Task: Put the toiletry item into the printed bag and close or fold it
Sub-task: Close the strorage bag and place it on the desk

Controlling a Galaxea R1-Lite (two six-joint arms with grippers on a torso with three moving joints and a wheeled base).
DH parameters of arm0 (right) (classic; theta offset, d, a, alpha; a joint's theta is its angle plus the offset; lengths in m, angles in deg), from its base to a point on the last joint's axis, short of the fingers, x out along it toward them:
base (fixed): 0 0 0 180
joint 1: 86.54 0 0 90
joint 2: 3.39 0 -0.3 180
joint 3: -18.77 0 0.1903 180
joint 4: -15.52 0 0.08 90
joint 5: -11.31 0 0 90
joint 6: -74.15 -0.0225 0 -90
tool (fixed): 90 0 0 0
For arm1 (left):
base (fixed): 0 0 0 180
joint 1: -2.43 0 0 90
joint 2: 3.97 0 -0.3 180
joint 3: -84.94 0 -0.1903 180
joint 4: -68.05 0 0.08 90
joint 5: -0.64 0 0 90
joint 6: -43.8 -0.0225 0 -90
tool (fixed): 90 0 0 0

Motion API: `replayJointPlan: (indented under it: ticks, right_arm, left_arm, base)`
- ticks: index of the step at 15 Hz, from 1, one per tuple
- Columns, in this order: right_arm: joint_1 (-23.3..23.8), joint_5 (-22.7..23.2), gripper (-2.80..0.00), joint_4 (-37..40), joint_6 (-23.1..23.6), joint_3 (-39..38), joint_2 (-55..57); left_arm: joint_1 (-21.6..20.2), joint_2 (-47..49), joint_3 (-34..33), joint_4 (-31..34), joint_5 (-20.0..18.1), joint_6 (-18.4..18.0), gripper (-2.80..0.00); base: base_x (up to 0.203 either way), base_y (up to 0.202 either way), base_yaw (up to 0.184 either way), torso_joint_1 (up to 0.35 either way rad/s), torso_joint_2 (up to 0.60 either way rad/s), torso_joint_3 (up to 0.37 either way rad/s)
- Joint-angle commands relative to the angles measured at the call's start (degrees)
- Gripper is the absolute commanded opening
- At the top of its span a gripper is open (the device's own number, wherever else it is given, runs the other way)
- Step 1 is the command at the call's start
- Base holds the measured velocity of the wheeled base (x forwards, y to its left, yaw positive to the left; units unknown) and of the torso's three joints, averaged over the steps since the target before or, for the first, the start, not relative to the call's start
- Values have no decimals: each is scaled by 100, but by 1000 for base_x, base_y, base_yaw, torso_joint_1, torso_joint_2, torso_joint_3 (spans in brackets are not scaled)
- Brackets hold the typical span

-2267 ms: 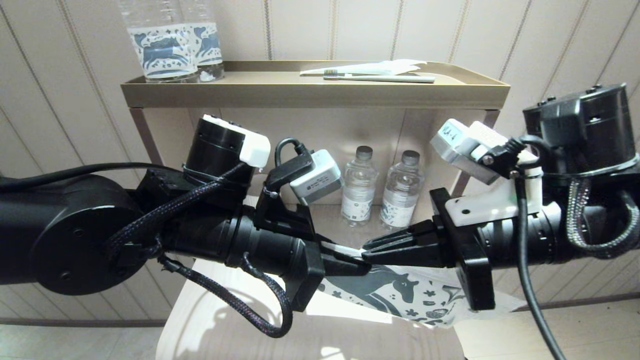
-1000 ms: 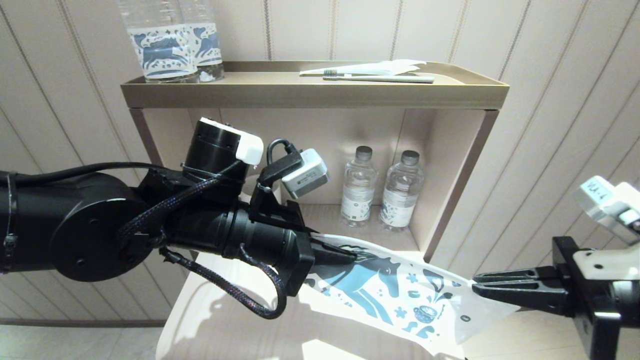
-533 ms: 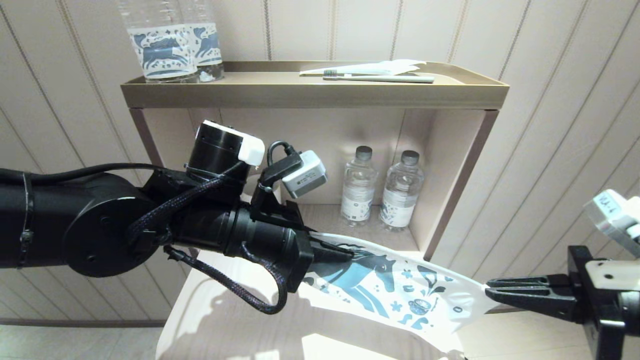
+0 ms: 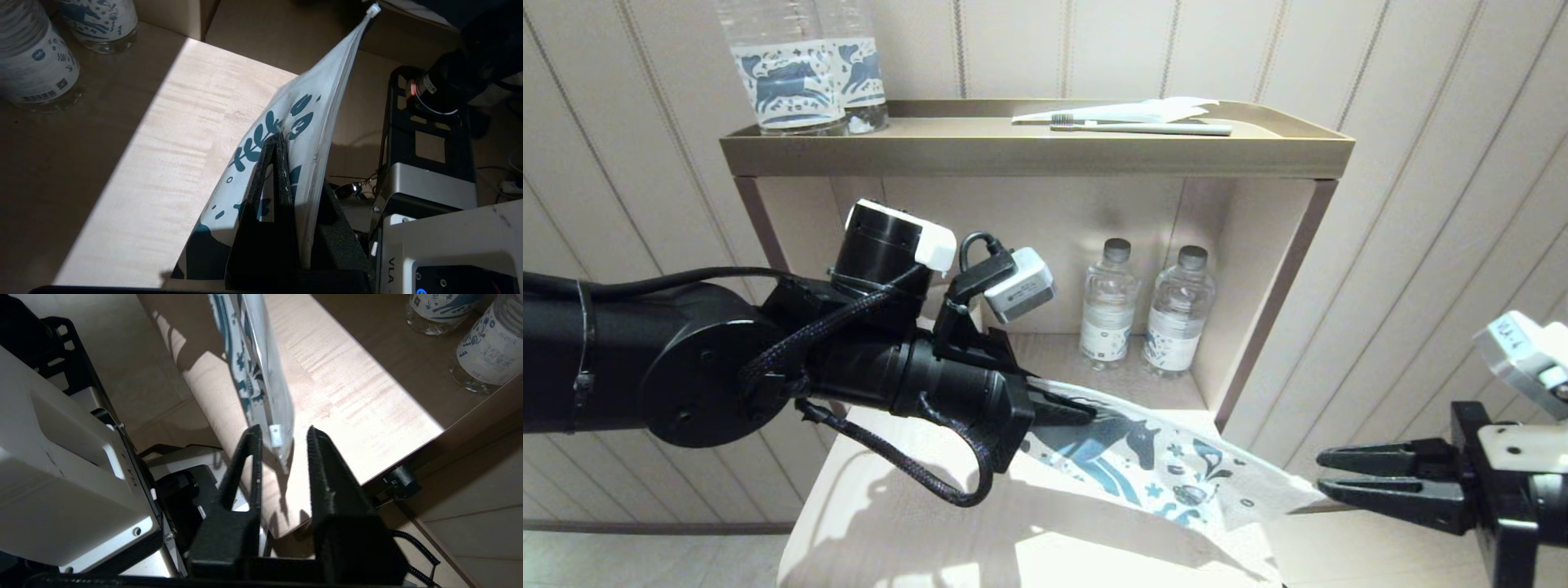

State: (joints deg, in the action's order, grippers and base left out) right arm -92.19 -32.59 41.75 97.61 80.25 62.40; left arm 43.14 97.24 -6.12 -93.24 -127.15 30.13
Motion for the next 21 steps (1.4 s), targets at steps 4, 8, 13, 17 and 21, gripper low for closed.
replayJointPlan:
  ticks: [4, 8, 13, 17, 21]
  right_arm:
    - [-33, 47, 0, -5, 19, 61, 83]
    - [130, 52, 0, 4, 2, 83, -26]
    - [310, 241, 0, -14, 89, -14, -84]
    - [301, 259, 0, -13, 98, -50, -84]
    - [310, 267, 0, -5, 89, -67, -75]
  left_arm:
    - [0, 13, -26, -9, -12, -21, -280]
    - [-424, 147, -37, -1, 22, -38, -280]
    - [-1029, 418, -115, 9, 8, -30, -280]
    - [-1029, 453, -186, 0, 17, -31, -280]
    - [-1029, 435, -203, 9, 17, -31, -280]
  base:
    - [0, 0, 0, 0, 0, 0]
    - [0, 0, 0, 0, 0, 0]
    - [0, 0, 0, 0, 0, 0]
    - [0, 0, 0, 0, 0, 0]
    - [0, 0, 0, 0, 0, 0]
